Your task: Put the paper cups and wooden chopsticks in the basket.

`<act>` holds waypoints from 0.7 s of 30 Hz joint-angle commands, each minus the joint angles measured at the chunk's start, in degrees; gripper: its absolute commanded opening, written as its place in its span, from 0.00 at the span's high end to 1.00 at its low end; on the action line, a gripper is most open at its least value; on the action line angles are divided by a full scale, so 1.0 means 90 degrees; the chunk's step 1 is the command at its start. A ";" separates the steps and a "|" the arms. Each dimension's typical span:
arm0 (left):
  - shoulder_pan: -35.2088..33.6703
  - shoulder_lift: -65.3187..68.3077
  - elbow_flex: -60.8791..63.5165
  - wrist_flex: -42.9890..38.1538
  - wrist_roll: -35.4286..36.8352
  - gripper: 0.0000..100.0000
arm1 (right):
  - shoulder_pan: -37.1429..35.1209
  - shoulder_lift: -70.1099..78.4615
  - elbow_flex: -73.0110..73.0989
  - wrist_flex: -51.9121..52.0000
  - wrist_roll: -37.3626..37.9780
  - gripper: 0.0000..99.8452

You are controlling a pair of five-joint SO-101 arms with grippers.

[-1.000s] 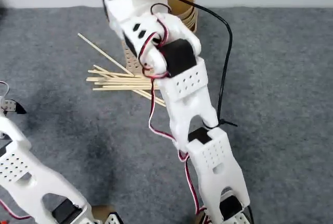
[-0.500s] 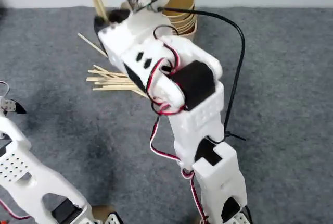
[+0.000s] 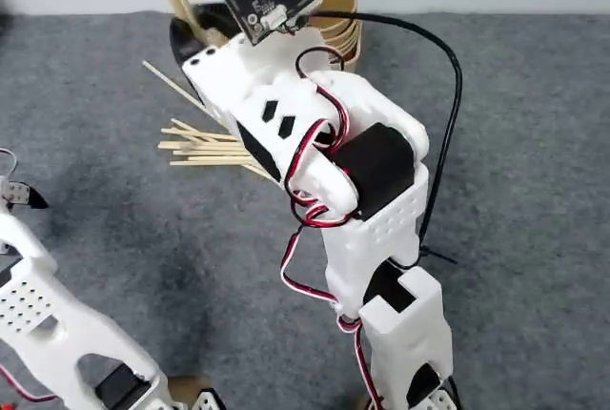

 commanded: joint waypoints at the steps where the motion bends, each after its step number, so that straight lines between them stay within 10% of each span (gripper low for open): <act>1: 0.0059 -0.0371 -0.0024 0.0137 0.0078 0.74 | -0.0015 -0.0396 -0.0264 -0.0493 0.0029 0.99; 21: 0.0049 -0.0410 -0.0024 0.0137 0.0078 0.74 | 0.0952 0.0835 -0.0264 -0.4244 0.0586 0.99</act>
